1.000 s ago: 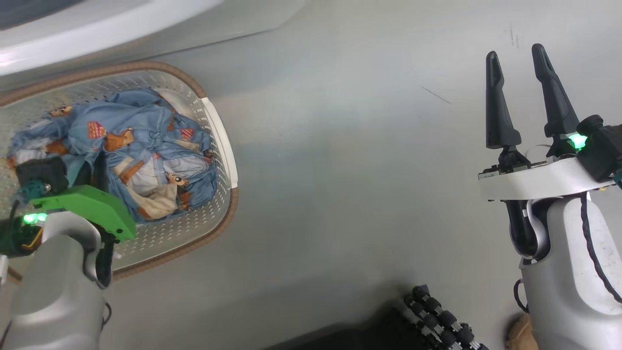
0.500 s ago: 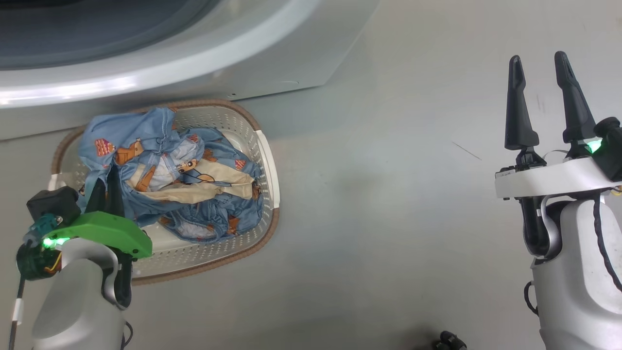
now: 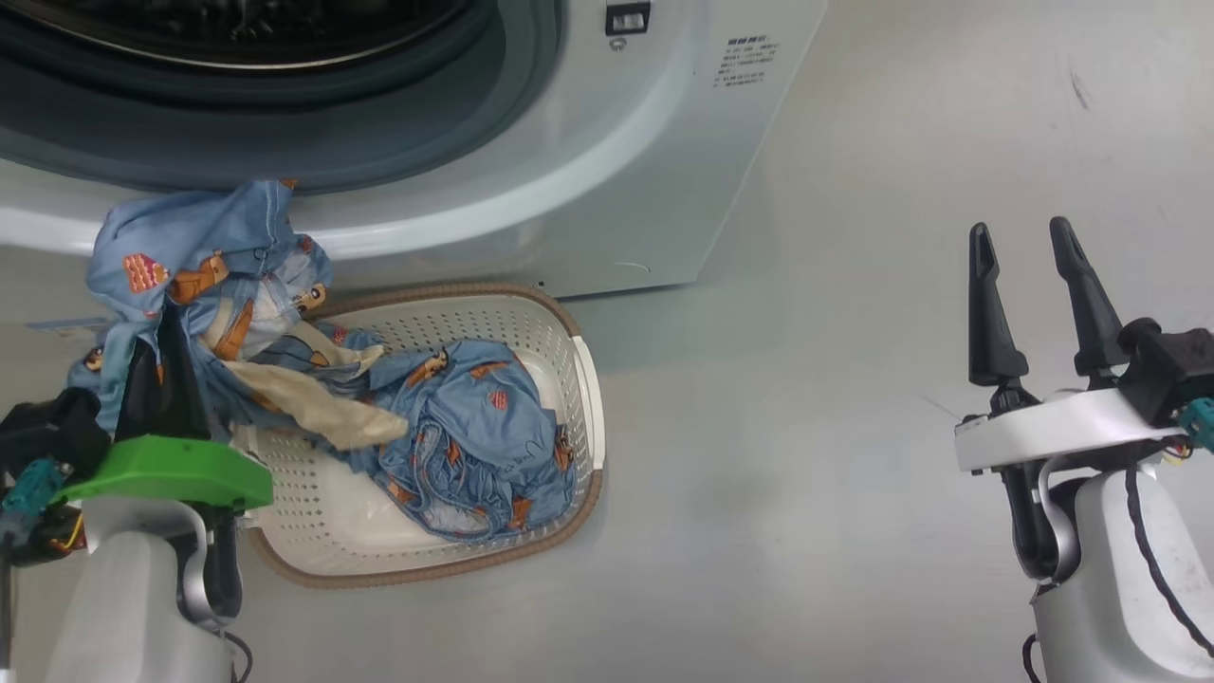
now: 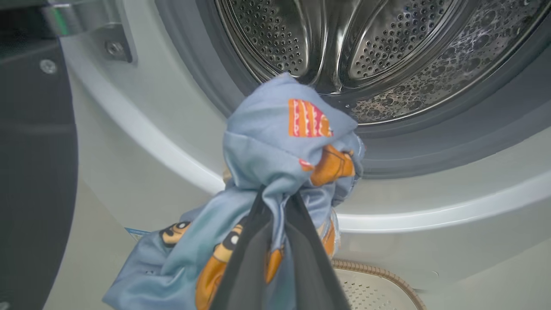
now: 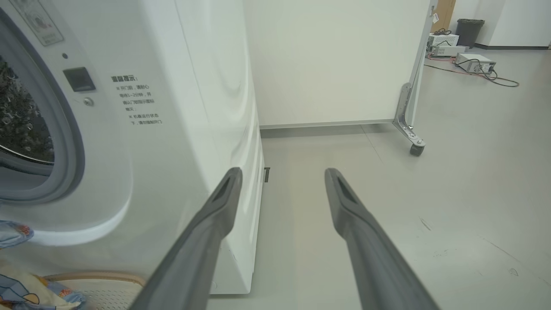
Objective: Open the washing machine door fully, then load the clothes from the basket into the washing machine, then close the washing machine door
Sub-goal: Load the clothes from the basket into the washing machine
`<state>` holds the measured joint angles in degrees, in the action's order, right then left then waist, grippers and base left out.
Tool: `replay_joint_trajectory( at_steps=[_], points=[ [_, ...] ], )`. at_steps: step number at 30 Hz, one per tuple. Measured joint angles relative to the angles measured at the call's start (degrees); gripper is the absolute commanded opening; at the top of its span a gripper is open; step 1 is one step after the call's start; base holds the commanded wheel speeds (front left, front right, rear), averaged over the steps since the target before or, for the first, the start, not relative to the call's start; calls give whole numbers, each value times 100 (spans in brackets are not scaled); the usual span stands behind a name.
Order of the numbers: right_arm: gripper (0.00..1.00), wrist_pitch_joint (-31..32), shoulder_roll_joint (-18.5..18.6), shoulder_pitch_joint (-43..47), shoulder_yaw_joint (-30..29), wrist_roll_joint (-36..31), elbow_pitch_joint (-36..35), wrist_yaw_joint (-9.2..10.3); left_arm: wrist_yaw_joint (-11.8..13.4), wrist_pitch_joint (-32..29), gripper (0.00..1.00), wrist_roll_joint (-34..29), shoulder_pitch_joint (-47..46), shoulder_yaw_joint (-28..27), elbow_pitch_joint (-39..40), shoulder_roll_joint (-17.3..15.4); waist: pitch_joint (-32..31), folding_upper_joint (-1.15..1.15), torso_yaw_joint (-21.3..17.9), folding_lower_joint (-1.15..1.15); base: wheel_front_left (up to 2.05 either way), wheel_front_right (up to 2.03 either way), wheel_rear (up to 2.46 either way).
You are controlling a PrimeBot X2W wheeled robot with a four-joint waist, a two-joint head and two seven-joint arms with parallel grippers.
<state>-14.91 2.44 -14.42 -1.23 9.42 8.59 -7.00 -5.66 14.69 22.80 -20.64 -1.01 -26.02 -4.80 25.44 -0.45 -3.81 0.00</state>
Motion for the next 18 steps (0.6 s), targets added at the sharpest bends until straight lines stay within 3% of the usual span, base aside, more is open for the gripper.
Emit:
replay_joint_trajectory(
  at_steps=[18],
  points=[
    [100,0,-7,1038,90,-53,277,0,175,-1,0,-544,1809,-171,1055,130,-1527,0,149,0,0,0,0]
  ],
)
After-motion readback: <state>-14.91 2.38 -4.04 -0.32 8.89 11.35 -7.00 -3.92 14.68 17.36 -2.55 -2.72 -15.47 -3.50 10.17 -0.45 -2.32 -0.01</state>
